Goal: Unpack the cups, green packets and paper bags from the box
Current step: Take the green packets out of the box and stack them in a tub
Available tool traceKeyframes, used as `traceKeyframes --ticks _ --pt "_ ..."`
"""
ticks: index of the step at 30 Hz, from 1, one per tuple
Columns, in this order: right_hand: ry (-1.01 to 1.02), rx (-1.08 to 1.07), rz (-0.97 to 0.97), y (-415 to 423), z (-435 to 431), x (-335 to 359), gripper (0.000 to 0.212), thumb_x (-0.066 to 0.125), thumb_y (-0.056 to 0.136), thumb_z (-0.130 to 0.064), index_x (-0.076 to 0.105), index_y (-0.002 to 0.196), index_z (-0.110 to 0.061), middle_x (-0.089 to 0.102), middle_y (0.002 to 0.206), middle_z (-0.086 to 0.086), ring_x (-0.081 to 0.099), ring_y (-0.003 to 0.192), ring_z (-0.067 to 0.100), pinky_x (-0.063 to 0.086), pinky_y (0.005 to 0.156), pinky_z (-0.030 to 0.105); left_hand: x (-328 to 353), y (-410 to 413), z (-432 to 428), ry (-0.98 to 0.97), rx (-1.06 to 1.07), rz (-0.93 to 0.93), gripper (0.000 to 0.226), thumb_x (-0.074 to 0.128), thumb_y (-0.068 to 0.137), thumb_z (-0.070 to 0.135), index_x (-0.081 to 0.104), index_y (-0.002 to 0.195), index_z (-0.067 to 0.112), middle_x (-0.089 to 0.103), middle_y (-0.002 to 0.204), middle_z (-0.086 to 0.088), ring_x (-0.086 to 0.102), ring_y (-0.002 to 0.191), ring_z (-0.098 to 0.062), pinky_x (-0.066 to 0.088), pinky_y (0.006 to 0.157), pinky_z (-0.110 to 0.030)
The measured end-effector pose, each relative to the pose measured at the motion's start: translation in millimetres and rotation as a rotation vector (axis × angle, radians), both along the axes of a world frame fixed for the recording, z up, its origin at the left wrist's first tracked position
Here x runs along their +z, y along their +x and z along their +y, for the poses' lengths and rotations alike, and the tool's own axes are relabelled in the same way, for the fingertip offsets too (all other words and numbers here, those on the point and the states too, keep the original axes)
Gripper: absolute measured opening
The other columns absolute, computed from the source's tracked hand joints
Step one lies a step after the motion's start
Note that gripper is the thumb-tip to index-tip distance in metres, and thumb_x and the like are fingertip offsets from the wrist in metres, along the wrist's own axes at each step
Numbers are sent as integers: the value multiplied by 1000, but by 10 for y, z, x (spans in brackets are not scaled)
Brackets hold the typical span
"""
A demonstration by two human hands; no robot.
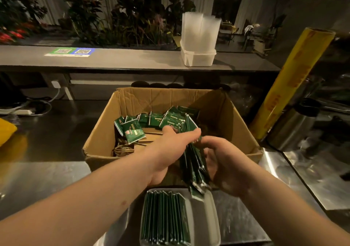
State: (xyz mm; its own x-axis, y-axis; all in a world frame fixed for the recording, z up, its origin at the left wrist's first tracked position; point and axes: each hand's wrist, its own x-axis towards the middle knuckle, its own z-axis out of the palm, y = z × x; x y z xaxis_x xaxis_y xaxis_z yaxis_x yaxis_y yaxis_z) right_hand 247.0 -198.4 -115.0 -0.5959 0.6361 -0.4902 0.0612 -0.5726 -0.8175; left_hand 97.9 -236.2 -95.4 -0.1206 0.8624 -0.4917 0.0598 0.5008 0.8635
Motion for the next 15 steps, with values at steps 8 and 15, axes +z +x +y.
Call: traceKeyframes --ticks 8,15 --pt "-168 -174 -222 323 -394 -714 28 51 104 -27 64 118 -7 79 95 16 72 104 34 55 98 50 -764 470 -279 -271 40 -29 78 66 94 51 22 153 25 57 112 -7 57 96 -22 48 80 -40" --pt "-163 -102 -435 257 -202 -1378 23 56 100 -19 71 111 -7 76 91 10 70 90 24 55 74 35 -1451 533 -38 -366 146 63 65 64 94 36 29 146 19 58 116 -12 61 108 -31 51 102 -52"
